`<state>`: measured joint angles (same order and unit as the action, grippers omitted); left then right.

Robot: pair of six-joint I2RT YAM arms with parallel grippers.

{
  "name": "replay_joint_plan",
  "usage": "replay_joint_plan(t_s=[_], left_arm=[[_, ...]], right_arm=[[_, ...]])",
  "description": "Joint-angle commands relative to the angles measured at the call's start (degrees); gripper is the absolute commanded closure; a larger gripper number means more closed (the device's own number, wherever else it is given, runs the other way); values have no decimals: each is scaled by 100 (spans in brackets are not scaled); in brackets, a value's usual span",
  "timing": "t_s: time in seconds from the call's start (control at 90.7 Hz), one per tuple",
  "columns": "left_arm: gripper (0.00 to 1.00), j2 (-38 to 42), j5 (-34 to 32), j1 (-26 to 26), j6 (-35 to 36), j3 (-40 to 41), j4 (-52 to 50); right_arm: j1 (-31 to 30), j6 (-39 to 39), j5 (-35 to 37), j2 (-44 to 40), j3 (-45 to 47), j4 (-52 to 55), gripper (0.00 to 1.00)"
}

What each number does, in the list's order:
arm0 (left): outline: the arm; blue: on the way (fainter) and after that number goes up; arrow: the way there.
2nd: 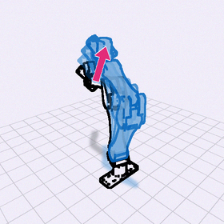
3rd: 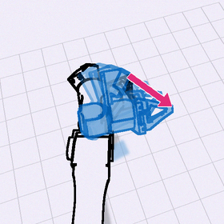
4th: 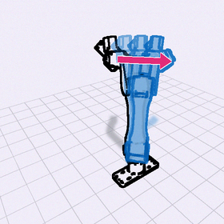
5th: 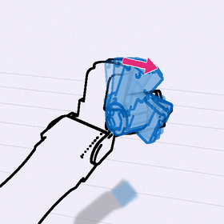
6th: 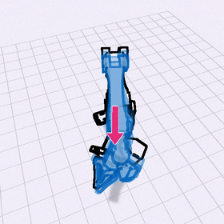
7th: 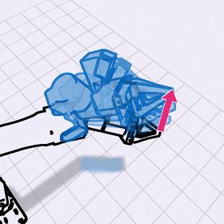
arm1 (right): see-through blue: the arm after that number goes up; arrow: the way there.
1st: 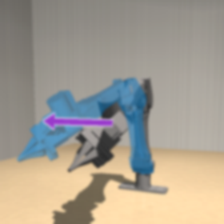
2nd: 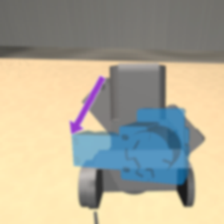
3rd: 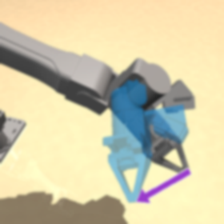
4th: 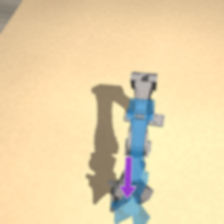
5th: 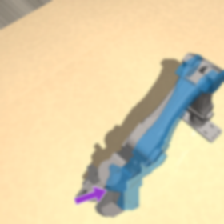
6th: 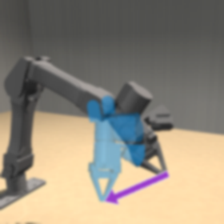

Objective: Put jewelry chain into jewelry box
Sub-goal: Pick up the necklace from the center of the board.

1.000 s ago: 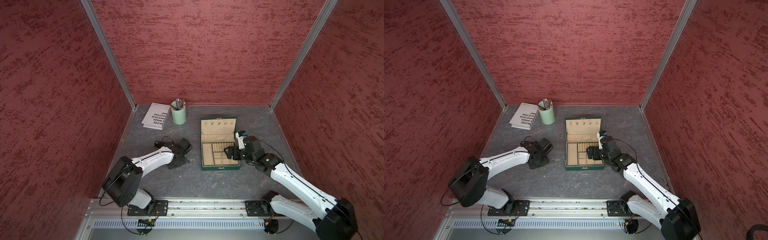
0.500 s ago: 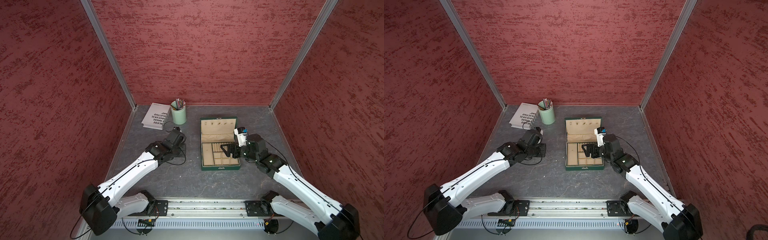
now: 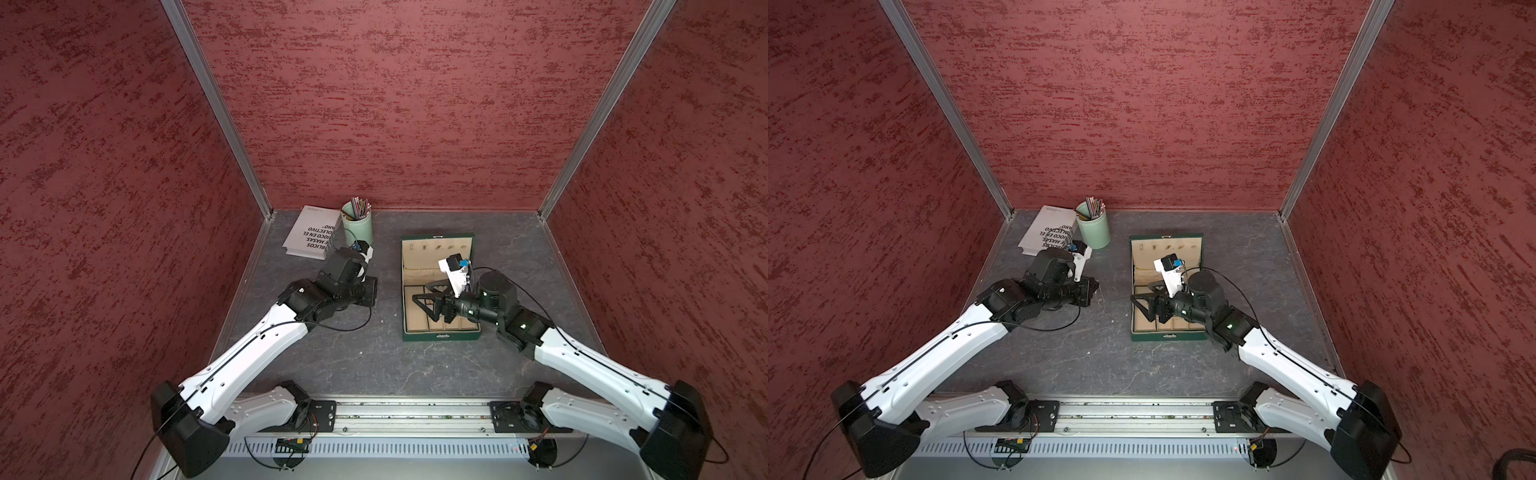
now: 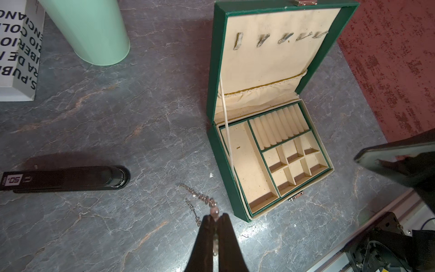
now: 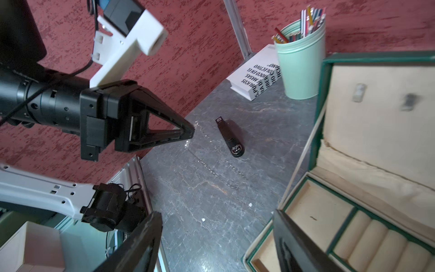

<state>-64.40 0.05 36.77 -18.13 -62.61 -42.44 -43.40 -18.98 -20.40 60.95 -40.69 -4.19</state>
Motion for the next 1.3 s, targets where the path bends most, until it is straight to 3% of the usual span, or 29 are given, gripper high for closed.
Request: replay_joint_plan(t_s=[0.0, 0.22, 0.43, 0.871, 1.124, 1.289], left_arm=[[100, 95, 213, 23, 96, -251, 96], [100, 101, 343, 73, 63, -365, 94], [100, 101, 352, 120, 11, -480, 34], [100, -64, 268, 253, -393, -778, -51], [100, -95, 214, 329, -367, -875, -63], [100, -91, 197, 348, -319, -905, -95]], right_arm=[[-334, 477, -9, 163, 82, -793, 30], [-881, 1561, 400, 812, 395, -2212, 44], [-1070, 2252, 858, 1568, 205, -2695, 51], [-1535, 2367, 2211, 2219, 495, -4146, 59], [-1540, 2525, 2293, 2361, 567, -4275, 64], [-1540, 2725, 2205, 2281, 637, -4117, 61]])
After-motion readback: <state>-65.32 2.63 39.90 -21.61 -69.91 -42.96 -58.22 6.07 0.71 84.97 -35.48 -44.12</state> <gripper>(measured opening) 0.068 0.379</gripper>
